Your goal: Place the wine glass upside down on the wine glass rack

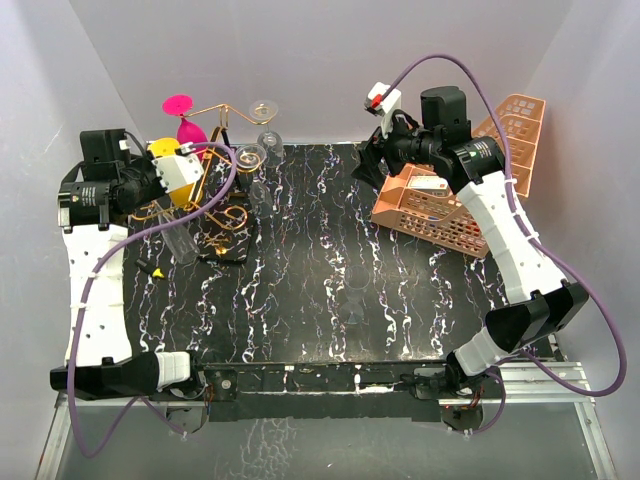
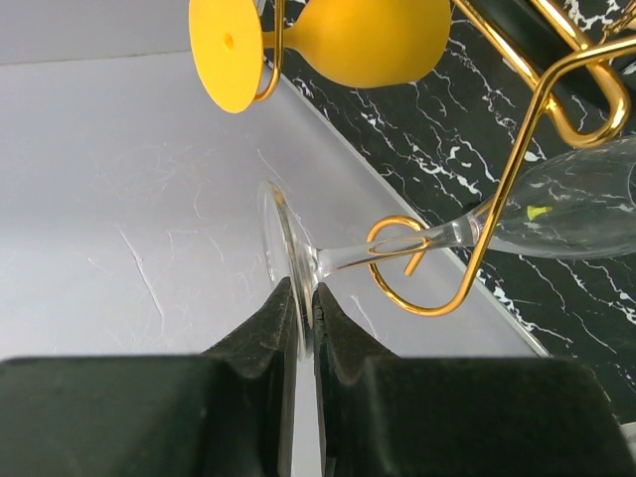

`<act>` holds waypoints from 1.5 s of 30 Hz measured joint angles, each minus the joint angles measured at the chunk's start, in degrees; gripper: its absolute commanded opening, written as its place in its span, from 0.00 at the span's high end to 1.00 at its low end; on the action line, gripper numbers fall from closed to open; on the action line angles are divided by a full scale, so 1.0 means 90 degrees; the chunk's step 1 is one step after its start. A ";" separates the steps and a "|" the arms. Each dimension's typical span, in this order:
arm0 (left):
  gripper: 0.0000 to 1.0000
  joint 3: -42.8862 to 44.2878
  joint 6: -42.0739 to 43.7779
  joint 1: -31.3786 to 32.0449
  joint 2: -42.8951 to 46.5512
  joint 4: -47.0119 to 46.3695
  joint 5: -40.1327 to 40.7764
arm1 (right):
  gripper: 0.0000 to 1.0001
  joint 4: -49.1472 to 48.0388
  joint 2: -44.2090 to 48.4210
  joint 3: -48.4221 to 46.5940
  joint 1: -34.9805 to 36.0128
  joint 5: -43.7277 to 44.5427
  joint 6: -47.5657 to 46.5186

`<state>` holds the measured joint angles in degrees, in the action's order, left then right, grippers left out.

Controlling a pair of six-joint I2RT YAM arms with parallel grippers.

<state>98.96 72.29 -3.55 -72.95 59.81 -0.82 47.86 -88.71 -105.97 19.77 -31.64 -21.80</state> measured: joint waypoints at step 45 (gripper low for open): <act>1.00 -0.0396 0.0017 -0.0097 0.0097 0.0041 0.1248 | 0.17 -0.0051 0.0056 0.0267 0.0000 0.0073 -0.0066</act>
<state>95.39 72.44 -4.43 -72.07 60.18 10.41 47.40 -88.20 -103.57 19.77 -30.98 -22.39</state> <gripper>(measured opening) 0.064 0.830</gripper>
